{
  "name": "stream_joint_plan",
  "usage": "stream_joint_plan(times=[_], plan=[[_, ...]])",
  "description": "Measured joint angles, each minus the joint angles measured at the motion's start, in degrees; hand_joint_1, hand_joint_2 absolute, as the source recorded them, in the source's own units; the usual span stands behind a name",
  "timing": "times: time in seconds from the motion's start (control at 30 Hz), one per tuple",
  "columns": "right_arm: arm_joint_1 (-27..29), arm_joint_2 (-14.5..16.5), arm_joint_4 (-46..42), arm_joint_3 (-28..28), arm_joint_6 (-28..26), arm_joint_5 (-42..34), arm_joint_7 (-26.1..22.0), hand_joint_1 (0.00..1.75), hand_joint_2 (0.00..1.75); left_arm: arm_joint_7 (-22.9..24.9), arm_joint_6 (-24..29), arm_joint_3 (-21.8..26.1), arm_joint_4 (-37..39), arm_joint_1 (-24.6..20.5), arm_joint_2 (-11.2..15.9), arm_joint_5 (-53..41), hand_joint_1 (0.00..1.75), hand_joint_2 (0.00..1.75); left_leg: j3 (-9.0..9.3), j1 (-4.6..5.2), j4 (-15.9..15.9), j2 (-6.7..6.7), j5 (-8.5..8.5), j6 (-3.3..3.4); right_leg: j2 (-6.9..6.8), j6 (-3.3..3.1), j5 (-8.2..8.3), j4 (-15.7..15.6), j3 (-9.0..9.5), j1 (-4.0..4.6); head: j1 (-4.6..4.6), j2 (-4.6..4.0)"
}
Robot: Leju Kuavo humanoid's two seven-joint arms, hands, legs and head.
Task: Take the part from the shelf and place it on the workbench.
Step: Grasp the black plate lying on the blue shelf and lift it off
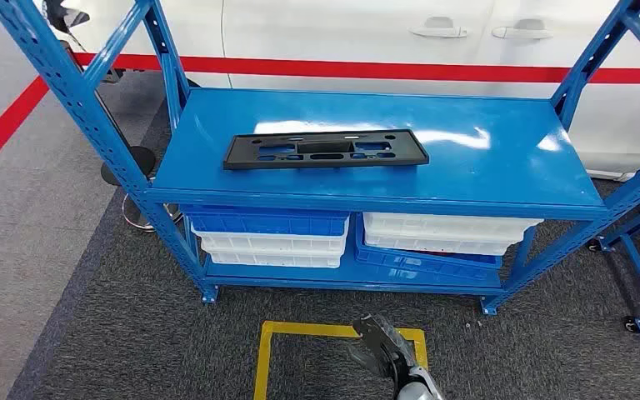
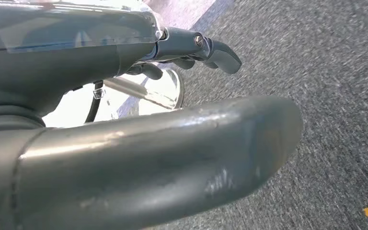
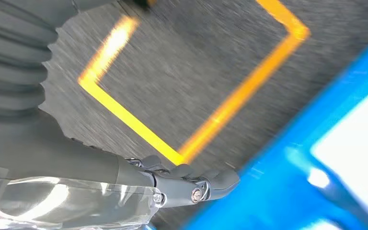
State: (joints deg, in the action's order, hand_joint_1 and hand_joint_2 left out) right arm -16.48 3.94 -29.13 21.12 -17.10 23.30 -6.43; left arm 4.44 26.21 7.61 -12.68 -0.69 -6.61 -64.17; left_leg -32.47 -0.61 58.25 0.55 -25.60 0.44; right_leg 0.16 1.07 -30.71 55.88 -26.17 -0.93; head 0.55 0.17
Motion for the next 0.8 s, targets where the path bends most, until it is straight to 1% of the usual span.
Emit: stream_joint_plan(times=[0.3,0.8], plan=[[-0.4,0.1,-2.7,1.1,0.0,0.9,-0.2,0.0,0.0,0.0,0.0,0.0,0.0,-0.1,-0.1,-0.5,0.0,0.0,-0.03,0.0,0.0,0.0,0.0,0.0,0.0,0.0,0.0,0.0,-0.03,0.0,0.0,0.0],[-0.5,0.1,-3.3,1.6,0.0,0.9,-0.2,0.0,0.0,0.0,0.0,0.0,0.0,-0.1,-0.1,-0.6,0.0,0.0,-0.04,0.0,0.0,0.0,0.0,0.0,-0.01,0.0,0.0,0.0,-0.03,0.0,0.0,0.0]])
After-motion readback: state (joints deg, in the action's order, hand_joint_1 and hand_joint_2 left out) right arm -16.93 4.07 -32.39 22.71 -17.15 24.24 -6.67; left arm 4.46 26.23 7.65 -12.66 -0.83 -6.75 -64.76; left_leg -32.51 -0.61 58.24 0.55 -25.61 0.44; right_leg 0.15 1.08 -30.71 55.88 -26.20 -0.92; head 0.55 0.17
